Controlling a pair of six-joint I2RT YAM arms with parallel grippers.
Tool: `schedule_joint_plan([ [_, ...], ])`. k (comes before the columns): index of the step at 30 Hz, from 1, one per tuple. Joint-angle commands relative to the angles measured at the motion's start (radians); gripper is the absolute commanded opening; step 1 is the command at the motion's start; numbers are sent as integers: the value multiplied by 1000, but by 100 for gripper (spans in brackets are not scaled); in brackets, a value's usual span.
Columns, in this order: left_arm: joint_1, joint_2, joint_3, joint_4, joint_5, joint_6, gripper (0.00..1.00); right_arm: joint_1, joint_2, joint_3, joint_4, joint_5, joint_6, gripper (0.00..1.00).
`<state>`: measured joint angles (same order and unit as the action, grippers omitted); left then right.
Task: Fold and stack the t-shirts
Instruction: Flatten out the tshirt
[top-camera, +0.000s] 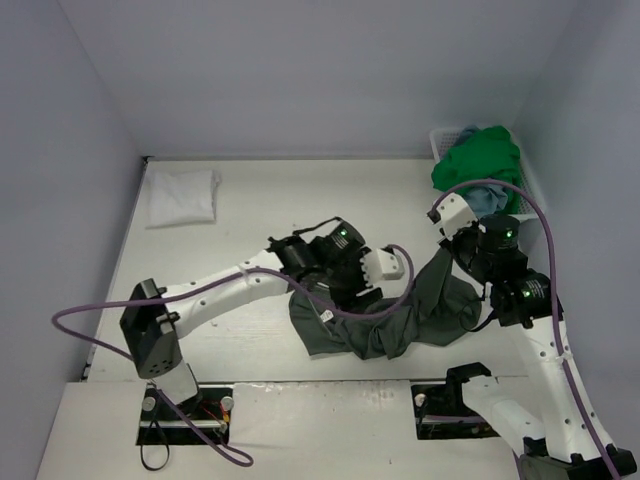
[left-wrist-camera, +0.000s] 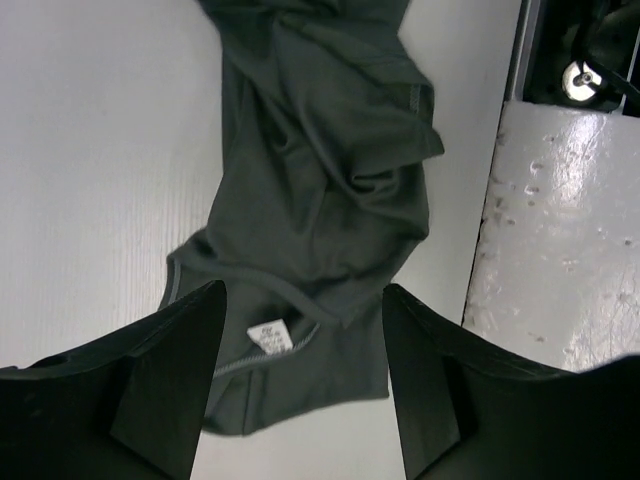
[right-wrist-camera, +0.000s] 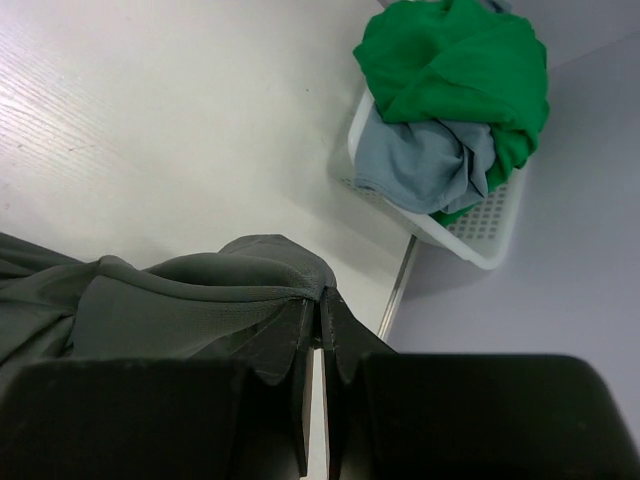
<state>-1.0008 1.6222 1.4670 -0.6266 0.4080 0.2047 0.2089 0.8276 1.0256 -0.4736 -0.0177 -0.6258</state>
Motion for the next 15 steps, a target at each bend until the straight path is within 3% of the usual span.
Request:
schedule_joint_plan([
  [1,-67,30,84,117,-70,15,58,-8,11,47,69,79,21,0],
  [15,-246,337,191,393,-275,-178,61,-29,-16,41,62,113,32,0],
])
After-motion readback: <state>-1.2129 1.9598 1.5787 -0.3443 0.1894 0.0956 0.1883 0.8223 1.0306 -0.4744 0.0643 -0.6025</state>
